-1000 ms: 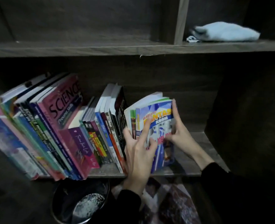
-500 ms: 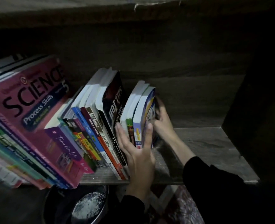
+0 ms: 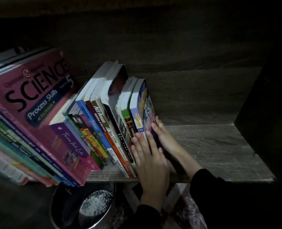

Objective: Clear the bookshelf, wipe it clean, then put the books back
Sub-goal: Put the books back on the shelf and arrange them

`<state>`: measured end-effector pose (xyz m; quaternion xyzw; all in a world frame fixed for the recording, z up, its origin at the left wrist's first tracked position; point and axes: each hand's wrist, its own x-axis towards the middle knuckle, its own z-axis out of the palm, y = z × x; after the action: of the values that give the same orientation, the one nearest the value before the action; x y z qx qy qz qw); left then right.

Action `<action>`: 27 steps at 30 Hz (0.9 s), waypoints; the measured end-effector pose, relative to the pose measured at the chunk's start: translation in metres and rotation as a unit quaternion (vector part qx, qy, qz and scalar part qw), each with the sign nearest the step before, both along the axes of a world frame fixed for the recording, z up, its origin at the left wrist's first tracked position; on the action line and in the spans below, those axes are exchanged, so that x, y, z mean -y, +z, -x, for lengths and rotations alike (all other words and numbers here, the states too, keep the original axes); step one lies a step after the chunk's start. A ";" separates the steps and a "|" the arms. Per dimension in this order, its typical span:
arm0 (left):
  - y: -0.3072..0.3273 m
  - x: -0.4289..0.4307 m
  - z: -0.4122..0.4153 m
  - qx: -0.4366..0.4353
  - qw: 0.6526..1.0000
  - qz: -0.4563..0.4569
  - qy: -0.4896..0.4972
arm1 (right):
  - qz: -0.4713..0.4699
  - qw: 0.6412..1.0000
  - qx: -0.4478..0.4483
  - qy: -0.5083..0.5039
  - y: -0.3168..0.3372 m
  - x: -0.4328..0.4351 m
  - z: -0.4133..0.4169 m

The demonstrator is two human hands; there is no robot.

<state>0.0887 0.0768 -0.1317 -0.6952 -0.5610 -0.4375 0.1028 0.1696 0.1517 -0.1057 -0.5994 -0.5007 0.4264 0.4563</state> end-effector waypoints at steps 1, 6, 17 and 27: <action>0.000 0.001 -0.001 -0.003 1.000 0.007 0.004 | 0.013 0.999 0.038 -0.005 0.002 -0.001 -0.005; 0.007 0.011 0.001 -0.027 0.998 0.065 -0.006 | 0.067 0.988 0.132 0.049 0.017 0.004 -0.018; 0.075 0.061 0.061 0.261 0.917 0.171 -0.249 | 0.008 0.994 -0.096 -0.044 0.044 0.078 0.025; 0.140 0.073 0.229 0.333 0.908 0.203 -0.153 | -0.245 0.967 0.070 -0.033 0.098 0.155 0.158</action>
<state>-0.1407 0.0036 0.0086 -0.5921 -0.5263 -0.5305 -0.3017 0.0118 -0.0034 -0.0080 -0.5141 -0.6008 0.2326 0.5663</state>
